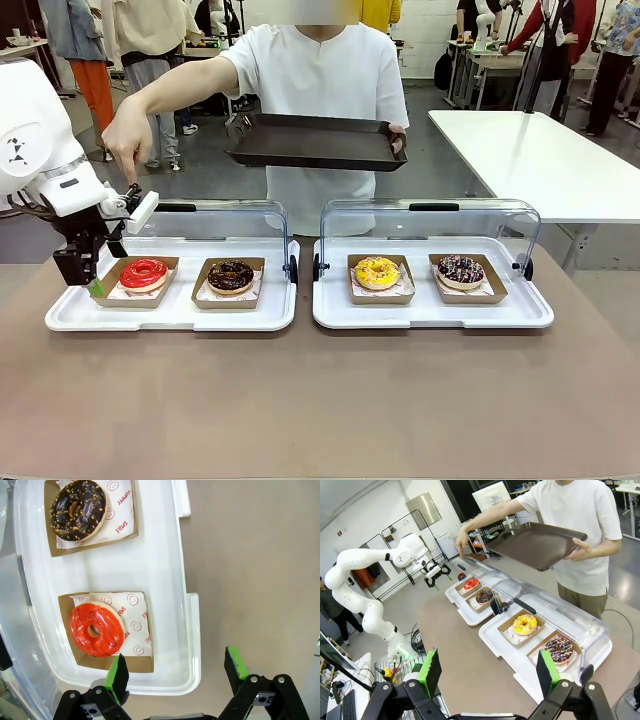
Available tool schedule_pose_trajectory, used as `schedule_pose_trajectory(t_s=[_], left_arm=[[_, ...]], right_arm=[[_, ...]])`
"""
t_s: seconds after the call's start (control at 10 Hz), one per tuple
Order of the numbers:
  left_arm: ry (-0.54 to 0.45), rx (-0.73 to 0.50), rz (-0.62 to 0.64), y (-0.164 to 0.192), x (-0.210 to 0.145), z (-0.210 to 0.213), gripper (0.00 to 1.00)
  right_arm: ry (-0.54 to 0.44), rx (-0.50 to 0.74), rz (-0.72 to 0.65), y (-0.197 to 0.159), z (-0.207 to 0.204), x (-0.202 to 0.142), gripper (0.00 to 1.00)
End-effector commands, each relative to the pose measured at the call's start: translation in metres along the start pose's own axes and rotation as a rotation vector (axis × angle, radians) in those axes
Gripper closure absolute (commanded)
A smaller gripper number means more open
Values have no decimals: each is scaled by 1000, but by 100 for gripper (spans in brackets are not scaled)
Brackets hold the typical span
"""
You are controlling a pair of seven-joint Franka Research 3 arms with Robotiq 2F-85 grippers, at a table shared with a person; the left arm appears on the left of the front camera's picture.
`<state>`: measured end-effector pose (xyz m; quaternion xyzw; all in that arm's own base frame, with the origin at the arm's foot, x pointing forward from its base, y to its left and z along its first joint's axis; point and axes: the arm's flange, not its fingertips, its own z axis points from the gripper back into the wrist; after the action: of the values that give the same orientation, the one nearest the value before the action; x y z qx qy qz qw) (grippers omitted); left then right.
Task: Provide the desired donut to the person.
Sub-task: Pick up and lift the Paper togo box containing the Donut pointed at by the person.
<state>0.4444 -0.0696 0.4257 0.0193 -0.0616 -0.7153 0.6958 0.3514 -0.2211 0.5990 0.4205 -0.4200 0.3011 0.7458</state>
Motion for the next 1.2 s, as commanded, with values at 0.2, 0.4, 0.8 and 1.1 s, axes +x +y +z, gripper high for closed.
schedule_pose_trajectory(t_s=[0.2,0.4,0.8,1.1], left_arm=[[68,32,-47,1,-2,-24,0],[109,22,-42,8,-4,-43,0],[73,-9,51,29,-31,-59,0],[48,-23,93,41,-52,-61,0]], right_arm=[[-6,2,1,0,-1,1,0],[-6,2,1,0,-1,1,0],[-6,2,1,0,-1,1,0],[-6,2,1,0,-1,1,0]])
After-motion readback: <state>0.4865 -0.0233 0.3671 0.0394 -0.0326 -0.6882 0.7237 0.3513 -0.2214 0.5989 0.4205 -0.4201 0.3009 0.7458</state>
